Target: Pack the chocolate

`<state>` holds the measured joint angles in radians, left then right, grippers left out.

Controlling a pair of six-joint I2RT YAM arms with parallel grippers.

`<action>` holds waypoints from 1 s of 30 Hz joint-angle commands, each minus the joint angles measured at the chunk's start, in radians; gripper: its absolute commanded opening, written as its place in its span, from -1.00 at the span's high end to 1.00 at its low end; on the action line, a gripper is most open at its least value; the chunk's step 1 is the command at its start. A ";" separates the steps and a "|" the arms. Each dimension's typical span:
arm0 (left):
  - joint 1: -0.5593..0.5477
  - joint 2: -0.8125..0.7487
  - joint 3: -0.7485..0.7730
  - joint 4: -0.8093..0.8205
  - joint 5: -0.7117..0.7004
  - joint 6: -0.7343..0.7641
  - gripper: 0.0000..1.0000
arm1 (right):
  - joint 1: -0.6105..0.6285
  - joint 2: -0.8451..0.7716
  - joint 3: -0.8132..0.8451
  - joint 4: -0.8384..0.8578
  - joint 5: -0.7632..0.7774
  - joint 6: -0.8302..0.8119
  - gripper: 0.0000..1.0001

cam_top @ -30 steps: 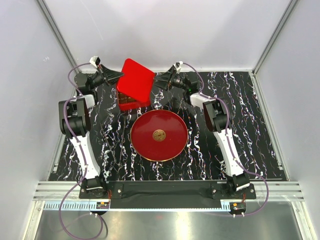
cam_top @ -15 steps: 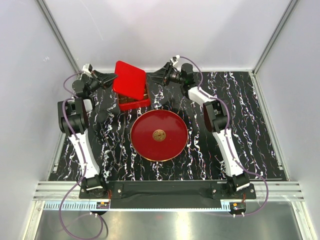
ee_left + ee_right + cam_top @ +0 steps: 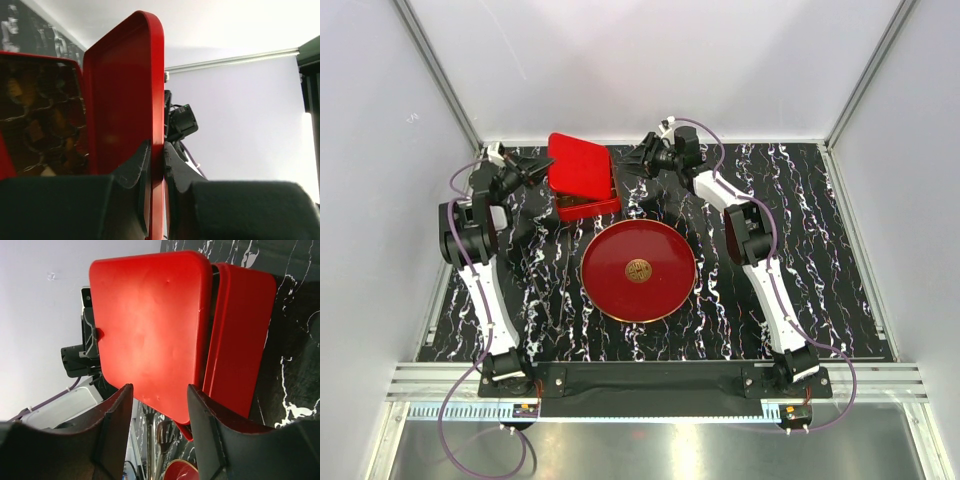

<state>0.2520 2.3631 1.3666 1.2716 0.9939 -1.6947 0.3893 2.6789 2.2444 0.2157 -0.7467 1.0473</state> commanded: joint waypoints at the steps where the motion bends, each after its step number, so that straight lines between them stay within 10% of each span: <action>1: 0.024 -0.027 -0.030 -0.001 0.000 0.099 0.75 | 0.014 0.016 0.072 -0.045 0.021 -0.063 -0.10; 9: 0.035 -0.064 -0.034 -0.244 0.031 0.288 0.35 | 0.016 0.032 0.089 -0.072 0.027 -0.081 -0.12; 30: 0.000 -0.140 0.161 -1.149 -0.110 0.937 0.13 | 0.033 0.042 0.124 -0.148 0.050 -0.162 -0.01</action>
<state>0.2607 2.2681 1.4895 0.2813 0.9508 -0.8894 0.4004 2.7152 2.3173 0.0807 -0.7147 0.9264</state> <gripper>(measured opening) 0.412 0.511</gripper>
